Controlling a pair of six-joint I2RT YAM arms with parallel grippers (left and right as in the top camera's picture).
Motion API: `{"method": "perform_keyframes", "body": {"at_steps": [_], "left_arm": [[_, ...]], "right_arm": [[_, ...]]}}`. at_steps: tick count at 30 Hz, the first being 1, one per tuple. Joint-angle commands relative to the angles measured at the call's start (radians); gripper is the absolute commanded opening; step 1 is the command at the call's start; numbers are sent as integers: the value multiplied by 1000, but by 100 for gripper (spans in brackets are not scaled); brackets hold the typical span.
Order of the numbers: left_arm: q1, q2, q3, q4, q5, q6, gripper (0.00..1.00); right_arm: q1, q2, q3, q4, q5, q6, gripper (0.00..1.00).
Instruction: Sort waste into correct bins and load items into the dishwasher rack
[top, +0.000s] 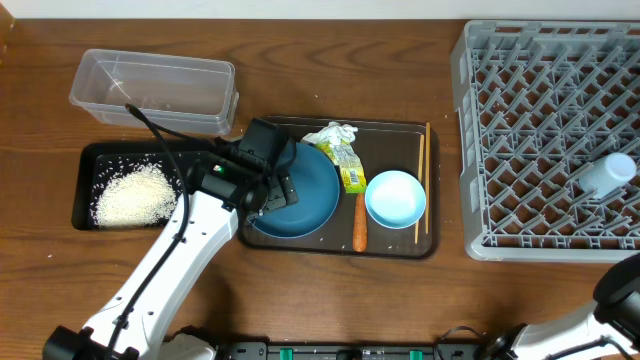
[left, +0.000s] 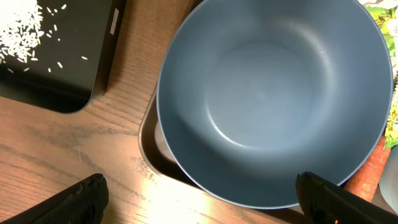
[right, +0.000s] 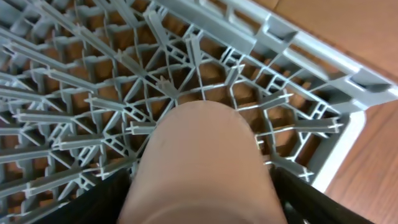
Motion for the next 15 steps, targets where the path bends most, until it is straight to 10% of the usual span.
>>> {"method": "perform_keyframes", "body": {"at_steps": [1, 15], "left_arm": [[4, 0, 14, -5, -9, -2, 99], [4, 0, 14, -5, -9, -2, 99]], "right_arm": [[-4, -3, 6, 7, -4, -25, 87], [40, -71, 7, -23, -224, -24, 94]]}}
